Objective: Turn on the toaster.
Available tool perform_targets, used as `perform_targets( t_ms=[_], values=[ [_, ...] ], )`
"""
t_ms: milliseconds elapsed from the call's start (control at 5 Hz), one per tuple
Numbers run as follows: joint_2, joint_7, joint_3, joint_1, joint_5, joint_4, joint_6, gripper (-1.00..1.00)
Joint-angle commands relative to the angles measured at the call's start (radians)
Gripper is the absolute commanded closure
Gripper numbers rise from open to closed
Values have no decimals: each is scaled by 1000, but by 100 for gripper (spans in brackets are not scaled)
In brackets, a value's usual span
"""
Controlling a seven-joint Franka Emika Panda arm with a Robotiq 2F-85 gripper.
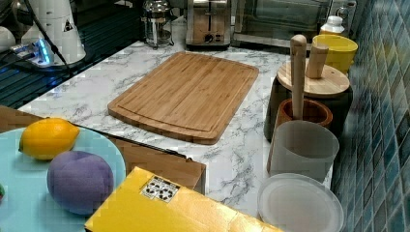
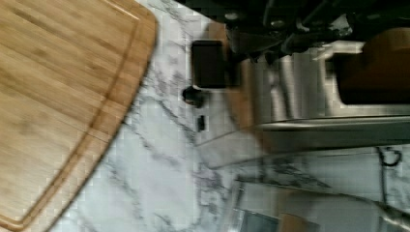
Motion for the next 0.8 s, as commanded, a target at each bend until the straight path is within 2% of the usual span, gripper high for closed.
perform_targets(
  t_ms=[200,800],
  values=[
    [34,69,-21,-15,3,-14,13,100],
    [134,38,-14,10,-15,9,20,100]
  ],
)
